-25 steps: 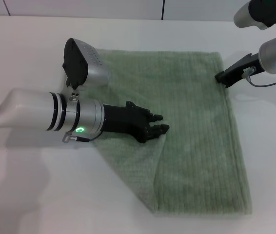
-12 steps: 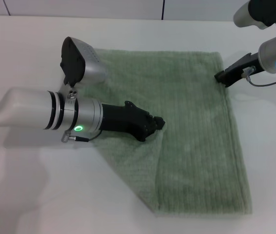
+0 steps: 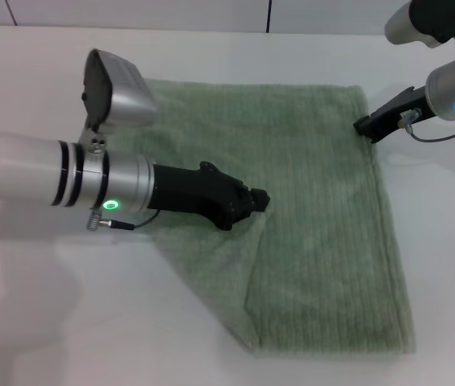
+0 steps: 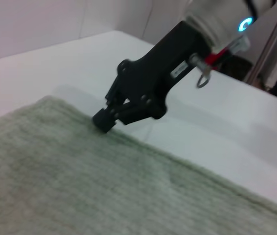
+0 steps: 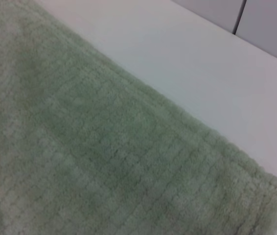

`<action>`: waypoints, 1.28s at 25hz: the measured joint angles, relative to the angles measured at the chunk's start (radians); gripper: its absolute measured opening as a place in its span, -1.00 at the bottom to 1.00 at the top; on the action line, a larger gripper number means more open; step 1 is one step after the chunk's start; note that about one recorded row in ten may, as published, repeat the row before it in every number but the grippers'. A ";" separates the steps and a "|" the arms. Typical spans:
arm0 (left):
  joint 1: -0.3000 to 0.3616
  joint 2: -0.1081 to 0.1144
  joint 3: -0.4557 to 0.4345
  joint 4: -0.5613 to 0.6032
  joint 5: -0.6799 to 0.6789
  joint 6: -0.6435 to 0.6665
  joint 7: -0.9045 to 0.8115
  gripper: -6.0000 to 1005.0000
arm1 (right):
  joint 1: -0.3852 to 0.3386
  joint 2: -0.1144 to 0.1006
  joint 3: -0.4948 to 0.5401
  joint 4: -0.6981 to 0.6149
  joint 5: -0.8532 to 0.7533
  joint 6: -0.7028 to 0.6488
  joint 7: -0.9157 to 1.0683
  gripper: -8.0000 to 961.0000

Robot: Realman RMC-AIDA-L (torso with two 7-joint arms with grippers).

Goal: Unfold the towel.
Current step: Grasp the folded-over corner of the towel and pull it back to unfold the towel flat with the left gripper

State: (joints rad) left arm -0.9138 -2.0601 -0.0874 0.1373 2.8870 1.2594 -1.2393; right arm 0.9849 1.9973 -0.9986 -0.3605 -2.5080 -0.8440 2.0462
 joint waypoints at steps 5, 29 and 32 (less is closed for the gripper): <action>0.006 0.000 0.000 0.065 -0.002 0.123 -0.014 -0.94 | 0.000 0.000 0.000 0.000 0.000 0.000 0.000 -0.99; 0.058 0.002 0.065 0.322 -0.003 0.435 -0.127 -0.93 | 0.000 0.001 -0.002 0.000 0.000 0.000 0.000 -0.99; 0.067 0.003 0.091 0.348 -0.004 0.460 -0.149 -0.94 | 0.000 0.002 -0.002 0.000 0.000 -0.001 0.000 -0.99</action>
State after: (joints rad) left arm -0.8464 -2.0572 0.0039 0.4855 2.8834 1.7191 -1.3883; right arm 0.9848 1.9988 -1.0002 -0.3605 -2.5080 -0.8446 2.0463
